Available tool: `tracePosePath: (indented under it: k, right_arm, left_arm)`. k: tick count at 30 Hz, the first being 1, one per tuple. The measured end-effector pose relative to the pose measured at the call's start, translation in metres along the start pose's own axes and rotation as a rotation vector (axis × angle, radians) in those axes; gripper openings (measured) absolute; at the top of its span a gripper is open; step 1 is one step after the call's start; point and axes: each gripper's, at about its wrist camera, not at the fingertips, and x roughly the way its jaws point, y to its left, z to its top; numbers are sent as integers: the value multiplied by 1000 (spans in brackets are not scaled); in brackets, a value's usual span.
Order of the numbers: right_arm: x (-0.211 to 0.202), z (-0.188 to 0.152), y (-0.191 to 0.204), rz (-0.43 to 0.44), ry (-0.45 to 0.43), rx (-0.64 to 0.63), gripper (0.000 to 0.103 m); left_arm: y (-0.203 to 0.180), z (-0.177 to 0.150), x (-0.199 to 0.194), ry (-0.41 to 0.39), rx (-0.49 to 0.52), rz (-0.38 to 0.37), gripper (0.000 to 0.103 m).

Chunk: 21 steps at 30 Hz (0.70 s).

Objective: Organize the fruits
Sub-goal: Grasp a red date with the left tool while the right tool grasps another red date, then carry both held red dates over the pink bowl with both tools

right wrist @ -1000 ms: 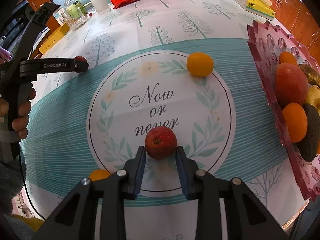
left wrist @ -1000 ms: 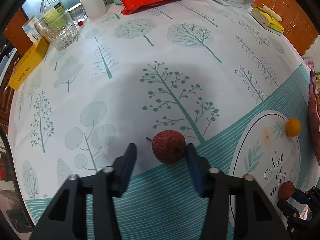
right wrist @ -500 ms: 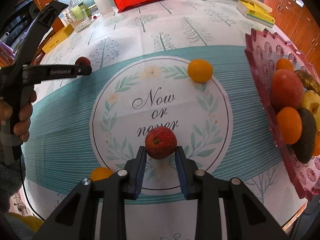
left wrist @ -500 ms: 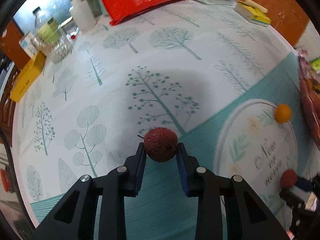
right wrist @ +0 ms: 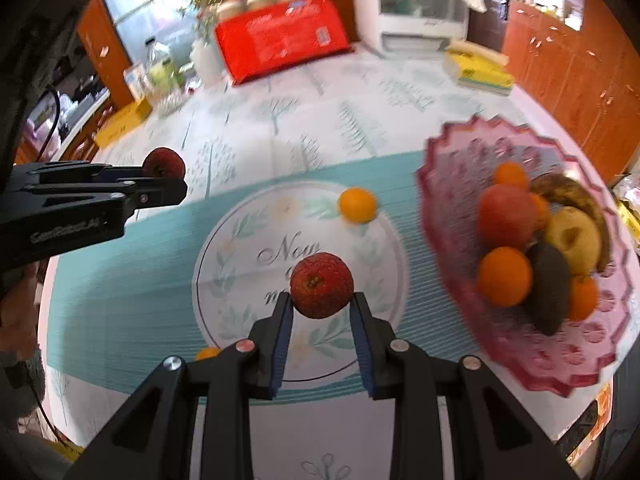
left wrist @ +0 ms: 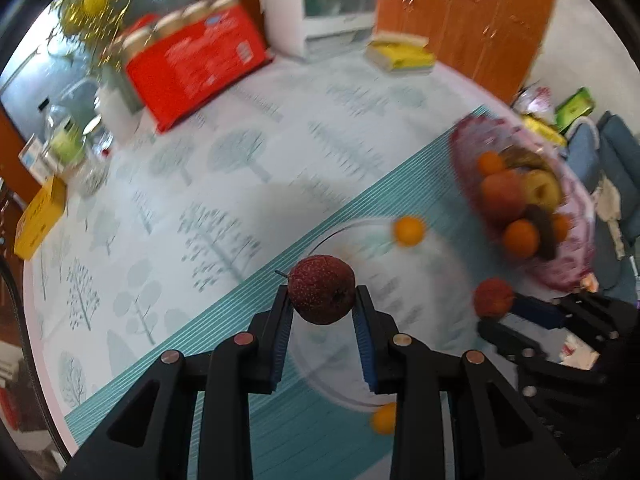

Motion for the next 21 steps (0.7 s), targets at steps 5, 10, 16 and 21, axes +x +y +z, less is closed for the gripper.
tracePosePath:
  k: [5, 10, 16, 21]
  right_arm:
    - [-28, 6, -22, -35, -77, 18, 29]
    - [-54, 13, -49, -81, -147, 33, 29]
    - [-73, 21, -94, -134, -198, 49, 30]
    - [-84, 33, -137, -164, -225, 88, 30]
  left_arm:
    - [-30, 20, -24, -55, -7, -59, 28]
    - [-62, 38, -30, -81, 4, -79, 29]
    - [-107, 55, -25, -71, 17, -94, 28]
    - [-147, 70, -12, -47, 48, -83, 28]
